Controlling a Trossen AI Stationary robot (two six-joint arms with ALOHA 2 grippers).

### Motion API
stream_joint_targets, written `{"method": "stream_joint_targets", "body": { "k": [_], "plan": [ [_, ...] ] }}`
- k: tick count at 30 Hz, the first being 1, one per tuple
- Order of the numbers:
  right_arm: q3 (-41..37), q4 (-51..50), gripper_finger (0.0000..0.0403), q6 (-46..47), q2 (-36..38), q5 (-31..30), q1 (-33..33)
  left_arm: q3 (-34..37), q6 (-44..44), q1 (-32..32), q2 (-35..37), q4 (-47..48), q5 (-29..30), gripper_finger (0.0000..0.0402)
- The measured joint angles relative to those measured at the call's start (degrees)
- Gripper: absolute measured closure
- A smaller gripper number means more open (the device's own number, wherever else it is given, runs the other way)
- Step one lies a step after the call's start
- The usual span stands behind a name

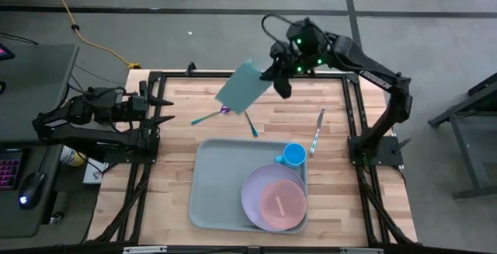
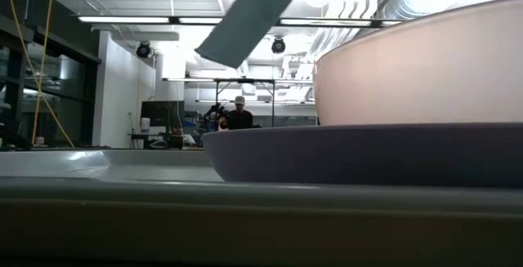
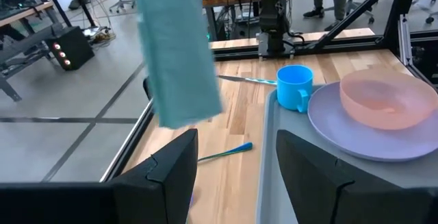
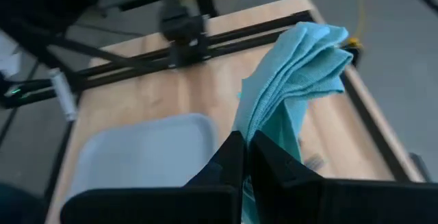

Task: Set up tray
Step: Put the blue napkin on the serving tray to the left of the purple plate

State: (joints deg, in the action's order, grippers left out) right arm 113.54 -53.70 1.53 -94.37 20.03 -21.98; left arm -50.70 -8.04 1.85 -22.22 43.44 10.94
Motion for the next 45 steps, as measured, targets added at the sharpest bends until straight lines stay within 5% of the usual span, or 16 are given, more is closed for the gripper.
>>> {"method": "stream_joint_targets", "body": {
  "k": [28, 45],
  "plan": [
    [0.0, 15.5, 0.0403, 24.1, -12.5, -2.1, 27.5, 0.0, -4.3, 0.0, 0.0, 0.0, 0.0, 0.0174],
    [0.0, 21.8, 0.0403, 31.7, -21.5, 11.7, 32.4, 0.0, -6.7, 0.0, 0.0, 0.0, 0.0, 0.0174]
  ]
}}
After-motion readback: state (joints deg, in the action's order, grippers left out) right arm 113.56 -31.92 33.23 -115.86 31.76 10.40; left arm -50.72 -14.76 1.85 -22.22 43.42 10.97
